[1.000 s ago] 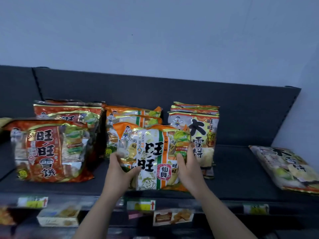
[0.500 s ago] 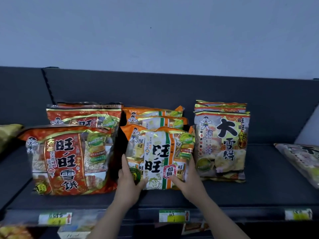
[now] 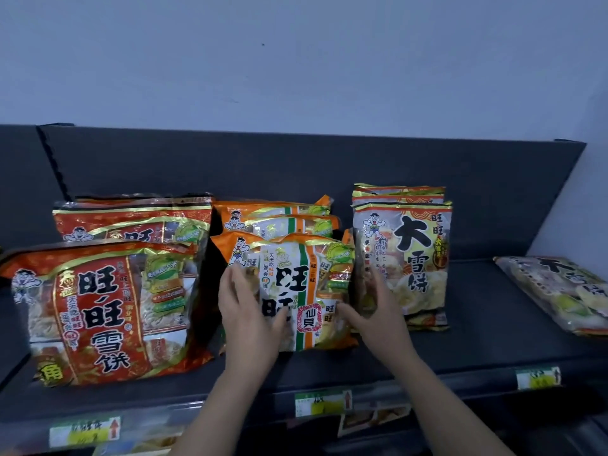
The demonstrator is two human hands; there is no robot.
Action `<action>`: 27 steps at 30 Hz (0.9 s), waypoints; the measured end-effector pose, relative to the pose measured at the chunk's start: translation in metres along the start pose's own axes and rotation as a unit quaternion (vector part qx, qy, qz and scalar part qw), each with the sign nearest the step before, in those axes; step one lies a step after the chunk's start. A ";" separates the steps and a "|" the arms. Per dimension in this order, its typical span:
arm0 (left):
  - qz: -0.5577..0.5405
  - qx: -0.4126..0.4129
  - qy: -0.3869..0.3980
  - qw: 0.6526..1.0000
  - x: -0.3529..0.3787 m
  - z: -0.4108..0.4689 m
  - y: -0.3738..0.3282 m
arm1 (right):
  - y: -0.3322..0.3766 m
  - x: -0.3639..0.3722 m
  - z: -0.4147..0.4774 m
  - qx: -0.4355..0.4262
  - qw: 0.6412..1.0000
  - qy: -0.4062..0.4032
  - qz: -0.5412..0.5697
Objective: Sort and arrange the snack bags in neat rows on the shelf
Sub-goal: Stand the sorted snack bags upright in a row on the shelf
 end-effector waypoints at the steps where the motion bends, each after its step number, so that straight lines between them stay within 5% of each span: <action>1: 0.022 0.034 -0.014 0.999 0.002 0.004 -0.011 | 0.001 -0.010 0.002 -0.006 1.000 -0.015 -0.012; 4: 0.027 0.113 -0.018 0.993 0.014 0.011 -0.049 | -0.006 -0.043 0.008 -0.008 0.998 -0.053 -0.030; 7: -0.079 0.127 0.048 0.988 0.039 0.011 -0.091 | -0.019 -0.078 0.018 0.016 0.995 -0.082 -0.056; 16: -0.189 -0.013 0.184 0.965 0.141 0.035 -0.142 | -0.064 -0.150 0.070 0.086 0.993 -0.028 -0.073; 23: -0.230 -0.182 0.166 0.941 0.177 0.064 -0.120 | -0.080 -0.160 0.118 0.082 0.991 0.081 -0.063; 27: -0.259 -0.210 0.158 0.929 0.194 0.074 -0.110 | -0.090 -0.152 0.138 0.086 0.981 0.165 -0.050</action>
Point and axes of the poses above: each hand's wrist, its own z-axis towards the middle knuckle, its own x-axis out of the palm, y = z × x, the point moved 4 cm from there along z, towards the middle knuckle, and after that the axes turned 5 degrees about x, right-handed, at the moved point
